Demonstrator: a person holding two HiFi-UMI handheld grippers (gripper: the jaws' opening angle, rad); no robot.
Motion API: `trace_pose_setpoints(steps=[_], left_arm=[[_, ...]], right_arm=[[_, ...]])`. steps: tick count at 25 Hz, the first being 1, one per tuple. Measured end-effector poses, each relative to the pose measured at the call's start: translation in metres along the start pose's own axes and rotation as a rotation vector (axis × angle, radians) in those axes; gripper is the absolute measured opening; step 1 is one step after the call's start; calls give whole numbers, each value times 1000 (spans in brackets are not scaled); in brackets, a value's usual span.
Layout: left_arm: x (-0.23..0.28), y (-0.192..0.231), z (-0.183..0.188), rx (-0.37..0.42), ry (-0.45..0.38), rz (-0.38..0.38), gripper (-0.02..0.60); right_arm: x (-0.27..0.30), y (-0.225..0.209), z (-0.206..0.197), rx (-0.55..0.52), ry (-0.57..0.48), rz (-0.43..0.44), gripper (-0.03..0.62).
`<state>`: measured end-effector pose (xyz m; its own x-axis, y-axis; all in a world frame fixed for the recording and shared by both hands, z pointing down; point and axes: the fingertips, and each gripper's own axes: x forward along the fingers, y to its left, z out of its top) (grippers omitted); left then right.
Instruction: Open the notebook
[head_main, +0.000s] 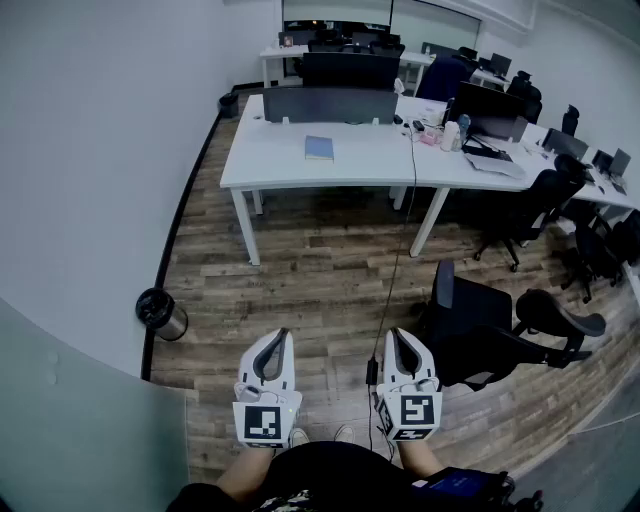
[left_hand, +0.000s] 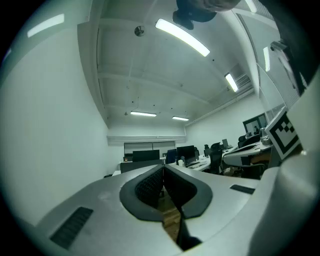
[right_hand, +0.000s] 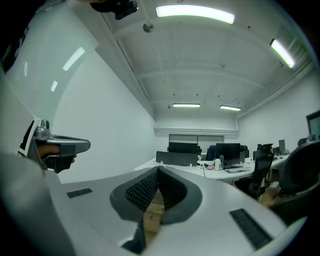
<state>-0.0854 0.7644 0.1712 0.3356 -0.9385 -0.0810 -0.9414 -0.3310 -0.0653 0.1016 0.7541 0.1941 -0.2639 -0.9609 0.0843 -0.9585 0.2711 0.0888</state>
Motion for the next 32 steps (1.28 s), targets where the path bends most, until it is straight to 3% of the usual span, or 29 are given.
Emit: trace_pose_setpoints(steps=[6, 17, 23, 28, 32], left_arm=[[9, 9, -5, 43, 5, 5, 9], [3, 2, -5, 17, 4, 14, 9], [-6, 11, -10, 22, 37, 57, 9], [-13, 12, -25, 1, 62, 75, 9], [-18, 1, -33, 34, 100, 55, 9]], right_arm=[[11, 2, 4, -16, -17, 5, 64], [8, 13, 7, -33, -72, 42, 64], [12, 22, 3, -53, -76, 73, 64], [5, 13, -16, -47, -47, 50, 64], [-1, 10, -25, -29, -25, 60, 64]])
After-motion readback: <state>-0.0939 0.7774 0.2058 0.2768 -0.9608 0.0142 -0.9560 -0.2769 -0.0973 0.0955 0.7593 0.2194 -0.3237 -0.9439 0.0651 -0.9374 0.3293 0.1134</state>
